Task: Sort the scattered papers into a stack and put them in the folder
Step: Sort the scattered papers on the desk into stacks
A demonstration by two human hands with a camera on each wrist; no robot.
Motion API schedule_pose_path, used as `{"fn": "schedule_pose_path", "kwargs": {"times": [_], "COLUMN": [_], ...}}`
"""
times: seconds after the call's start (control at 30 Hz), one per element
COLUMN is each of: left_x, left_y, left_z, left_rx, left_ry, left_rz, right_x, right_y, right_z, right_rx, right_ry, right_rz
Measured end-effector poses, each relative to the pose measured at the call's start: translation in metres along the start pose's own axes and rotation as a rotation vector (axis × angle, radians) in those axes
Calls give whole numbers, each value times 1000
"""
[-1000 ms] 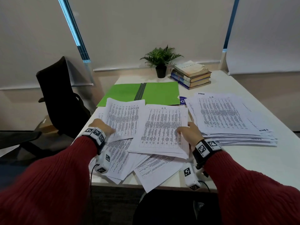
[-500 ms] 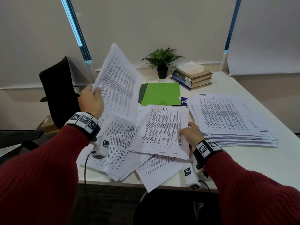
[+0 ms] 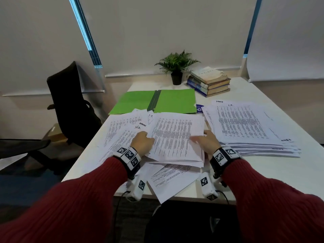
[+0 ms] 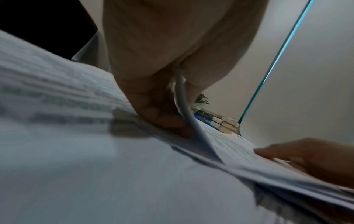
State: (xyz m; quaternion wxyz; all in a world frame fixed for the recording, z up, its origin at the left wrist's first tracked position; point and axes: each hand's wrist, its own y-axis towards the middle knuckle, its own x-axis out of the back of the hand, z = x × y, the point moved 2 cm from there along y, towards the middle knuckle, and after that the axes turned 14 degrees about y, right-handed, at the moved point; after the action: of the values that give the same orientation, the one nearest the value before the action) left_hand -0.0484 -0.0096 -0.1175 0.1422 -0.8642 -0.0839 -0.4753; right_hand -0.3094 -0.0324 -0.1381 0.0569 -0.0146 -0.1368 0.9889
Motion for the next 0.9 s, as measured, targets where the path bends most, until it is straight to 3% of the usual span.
{"fn": "schedule_pose_path", "kwargs": {"times": [0.1, 0.2, 0.37, 0.53, 0.63, 0.77, 0.9], "left_x": [15, 43, 81, 83, 82, 90, 105], "left_y": [-4, -9, 3, 13, 18, 24, 27], "left_z": [4, 16, 69, 84, 82, 72, 50], "left_rx": [-16, -8, 195, 191, 183, 48, -59], "left_ry": [45, 286, 601, 547, 496, 407, 209], "left_rz": [16, 35, 86, 95, -51, -232, -310], "right_x": [5, 14, 50, 105, 140, 178, 203], "right_y": [3, 5, 9, 25, 39, 58, 68], "right_z": [-1, 8, 42, 71, 80, 80, 78], "right_rx": [-4, 51, 98, 116, 81, 44, 60], "right_ry": [-16, -19, 55, -4, -72, -180, -350], "right_rz": [8, -11, -52, -142, -186, -270, -332]}}
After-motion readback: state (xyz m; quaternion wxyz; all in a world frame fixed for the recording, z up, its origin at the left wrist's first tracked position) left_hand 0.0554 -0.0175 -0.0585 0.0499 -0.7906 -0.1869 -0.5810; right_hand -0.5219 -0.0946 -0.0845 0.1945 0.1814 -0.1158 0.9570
